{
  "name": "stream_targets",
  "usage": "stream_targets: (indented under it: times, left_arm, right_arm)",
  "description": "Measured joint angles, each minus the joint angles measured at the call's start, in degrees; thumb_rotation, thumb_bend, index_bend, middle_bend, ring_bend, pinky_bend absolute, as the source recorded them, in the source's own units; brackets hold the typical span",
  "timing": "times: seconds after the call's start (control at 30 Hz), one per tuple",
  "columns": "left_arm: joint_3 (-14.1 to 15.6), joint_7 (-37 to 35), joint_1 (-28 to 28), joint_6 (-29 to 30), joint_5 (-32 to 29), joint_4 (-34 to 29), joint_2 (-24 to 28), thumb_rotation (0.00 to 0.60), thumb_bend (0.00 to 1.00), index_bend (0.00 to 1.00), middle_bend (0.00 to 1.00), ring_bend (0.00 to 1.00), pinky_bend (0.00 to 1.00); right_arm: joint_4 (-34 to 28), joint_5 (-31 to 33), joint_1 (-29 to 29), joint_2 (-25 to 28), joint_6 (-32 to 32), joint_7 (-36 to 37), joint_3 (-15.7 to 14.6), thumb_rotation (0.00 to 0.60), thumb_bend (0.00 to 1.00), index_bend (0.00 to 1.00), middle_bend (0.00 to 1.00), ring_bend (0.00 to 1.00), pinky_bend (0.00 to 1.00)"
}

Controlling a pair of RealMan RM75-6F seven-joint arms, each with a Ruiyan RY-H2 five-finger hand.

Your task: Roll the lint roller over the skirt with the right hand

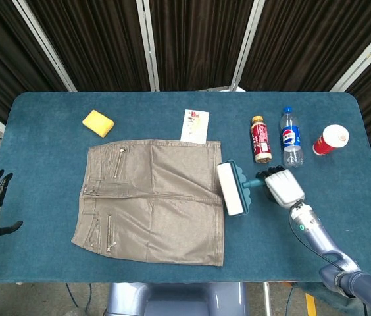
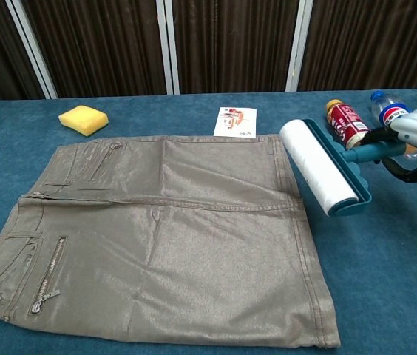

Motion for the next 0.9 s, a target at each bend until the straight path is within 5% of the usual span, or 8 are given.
stream_targets:
  times: [0.2,0.53,0.9]
  left_arm:
    - [0.3,-0.8,-0.1,-0.1,0.7,-0.4,0.4,0.6,0.04,0.0,0.0,0.0,0.0]
    - [0.2,-3.0,-0.1,-0.9,0.3,0.0,1.3,0.6,0.04,0.0,0.0,0.0,0.0]
    - [-0.2,-5.2,-0.4,-1.9,-0.5,0.2,2.2,0.6,0.04,0.0,0.0,0.0,0.0]
  right_arm:
    - [-12.4,-1.8,2.6,4.1,-0.2,-8.5,0.9,0.6,0.76,0.42,0.47,0.35,0.38]
    - [-28.9,0.5,9.4,3.9,-10.3,-34.1,3.1,0.6,0.82,0.43,0.47,0.35,0.39]
    - [-32.5,9.2,15.1,-2.7,-18.0,-47.8,6.5,0.6,0.86,0.44,0.48,0.36,0.4]
